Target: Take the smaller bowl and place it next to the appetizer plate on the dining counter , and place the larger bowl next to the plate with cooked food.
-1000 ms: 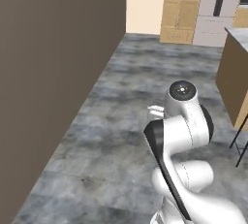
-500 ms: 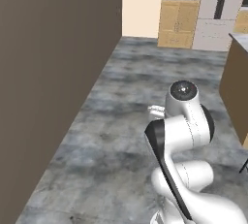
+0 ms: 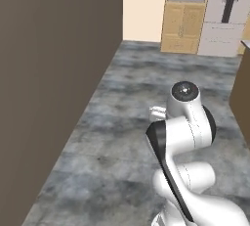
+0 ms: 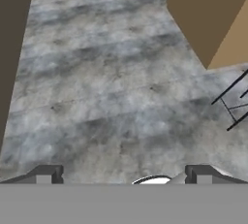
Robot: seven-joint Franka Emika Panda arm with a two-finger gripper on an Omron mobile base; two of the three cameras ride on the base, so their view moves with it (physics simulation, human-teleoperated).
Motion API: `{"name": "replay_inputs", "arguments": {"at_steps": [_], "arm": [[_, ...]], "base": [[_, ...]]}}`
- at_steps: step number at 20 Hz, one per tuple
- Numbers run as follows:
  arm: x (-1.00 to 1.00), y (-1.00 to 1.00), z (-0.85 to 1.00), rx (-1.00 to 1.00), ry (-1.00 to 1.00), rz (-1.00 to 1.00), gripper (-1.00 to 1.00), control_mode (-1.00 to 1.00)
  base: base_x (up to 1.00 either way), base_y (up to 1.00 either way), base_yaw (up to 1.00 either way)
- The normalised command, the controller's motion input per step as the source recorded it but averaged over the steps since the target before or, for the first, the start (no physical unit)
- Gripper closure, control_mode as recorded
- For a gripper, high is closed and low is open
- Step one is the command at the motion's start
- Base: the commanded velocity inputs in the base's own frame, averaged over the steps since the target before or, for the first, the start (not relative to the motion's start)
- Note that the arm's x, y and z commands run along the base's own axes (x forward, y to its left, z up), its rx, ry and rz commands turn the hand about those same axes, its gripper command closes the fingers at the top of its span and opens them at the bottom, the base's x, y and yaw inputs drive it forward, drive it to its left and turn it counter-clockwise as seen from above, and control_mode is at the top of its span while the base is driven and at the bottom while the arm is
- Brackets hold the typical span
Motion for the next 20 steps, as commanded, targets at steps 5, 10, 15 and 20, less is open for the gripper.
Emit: {"name": "replay_inputs", "arguments": {"at_steps": [5, 10, 15, 20], "arm": [[0.0, 0.0, 0.0, 0.0, 0.0, 0.0, -1.0, 1.0], [0.0, 0.0, 0.0, 0.0, 0.0, 0.0, -1.0, 1.0], [0.0, 0.0, 0.0, 0.0, 0.0, 0.0, -1.0, 1.0], [0.0, 0.0, 0.0, 0.0, 0.0, 0.0, -1.0, 1.0]], "base": [[1.0, 0.01, 0.0], [1.0, 0.04, -0.03], [1.0, 0.1, -0.04], [1.0, 0.01, -0.07]]}}
